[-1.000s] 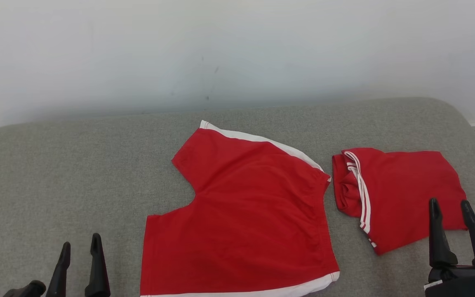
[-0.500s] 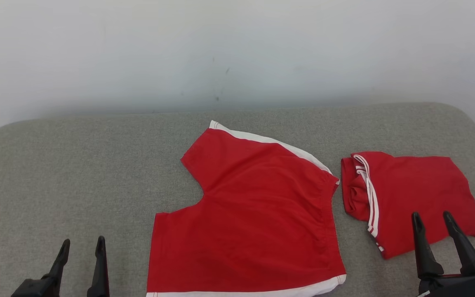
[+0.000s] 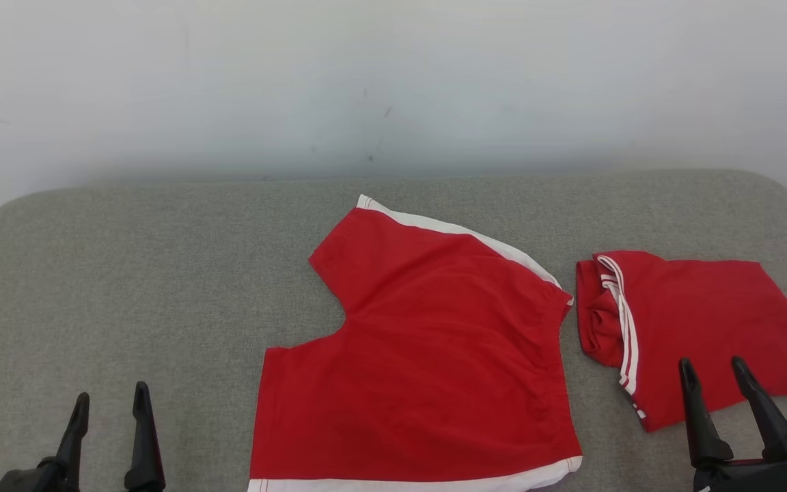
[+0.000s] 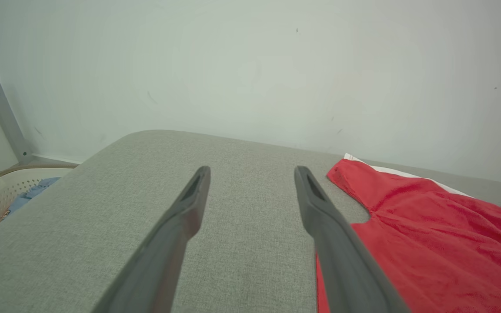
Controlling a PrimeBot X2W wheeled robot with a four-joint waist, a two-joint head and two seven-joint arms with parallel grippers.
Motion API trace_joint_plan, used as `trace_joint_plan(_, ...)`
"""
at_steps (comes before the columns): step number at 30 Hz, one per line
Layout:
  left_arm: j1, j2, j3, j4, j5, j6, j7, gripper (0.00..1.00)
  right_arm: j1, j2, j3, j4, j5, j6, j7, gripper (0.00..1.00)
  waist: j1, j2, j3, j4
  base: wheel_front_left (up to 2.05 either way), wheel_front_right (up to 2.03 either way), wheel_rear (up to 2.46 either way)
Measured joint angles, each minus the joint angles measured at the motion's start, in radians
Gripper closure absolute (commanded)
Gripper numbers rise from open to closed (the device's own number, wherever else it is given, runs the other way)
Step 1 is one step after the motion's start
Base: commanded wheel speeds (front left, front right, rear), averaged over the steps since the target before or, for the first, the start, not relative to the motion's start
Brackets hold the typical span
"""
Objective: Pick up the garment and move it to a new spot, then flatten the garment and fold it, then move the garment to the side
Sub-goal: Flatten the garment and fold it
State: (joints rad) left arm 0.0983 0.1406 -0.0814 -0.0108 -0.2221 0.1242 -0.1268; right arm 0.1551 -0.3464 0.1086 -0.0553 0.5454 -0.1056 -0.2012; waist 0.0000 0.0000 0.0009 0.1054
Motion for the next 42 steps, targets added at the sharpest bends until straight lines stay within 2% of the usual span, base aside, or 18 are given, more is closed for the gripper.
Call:
trace_joint_plan(4, -0.004, -0.013, 0.005, -0.014, -0.003, 0.0, 0.0, 0.0, -0.001, 0.001, 0.001, 0.004, -0.001, 0.0, 0.001, 0.0, 0.0, 0.0, 0.001, 0.006, 0.0, 0.0, 0.0)
trace_joint_plan(11, -0.001, -0.01, -0.047, -0.011, -0.003, -0.003, 0.041, 0.0, -0.005, 0.005, 0.019, 0.003, -0.002, 0.0, 0.022, 0.0, -0.0001, 0.0, 0.004, 0.009, 0.0, 0.0, 0.0)
trace_joint_plan(15, 0.001, -0.002, -0.096, 0.004, -0.01, -0.051, 0.089, 0.0, 0.005, 0.002, 0.022, 0.007, 0.016, 0.003, 0.058, 0.0, 0.0, 0.0, 0.016, 0.015, 0.0, 0.0, 0.0)
trace_joint_plan(21, 0.001, 0.029, -0.17, 0.05, -0.036, -0.132, 0.189, 0.0, 0.009, -0.01, 0.075, 0.03, 0.057, 0.044, 0.158, 0.0, 0.0, 0.0, 0.039, 0.028, 0.0, 0.0, 0.0)
trace_joint_plan(26, 0.0, 0.043, -0.217, 0.106, -0.064, -0.196, 0.291, 0.0, -0.004, -0.017, 0.081, 0.039, 0.062, 0.049, 0.194, 0.0, 0.0, 0.0, 0.045, 0.033, 0.0, 0.0, 0.0)
trace_joint_plan(34, -0.017, 0.046, -0.235, 0.184, -0.104, -0.214, 0.374, 0.0, -0.024, -0.017, 0.095, 0.041, 0.063, 0.053, 0.234, 0.0, 0.0, 0.0, 0.048, 0.009, 0.0, 0.0, 0.0)
trace_joint_plan(42, -0.074, 0.032, -0.242, 0.263, -0.11, -0.221, 0.401, 0.0, -0.028, -0.02, 0.1, 0.04, 0.068, 0.053, 0.254, 0.0, 0.0, 0.0, 0.055, -0.01, 0.0, 0.0, 0.0)
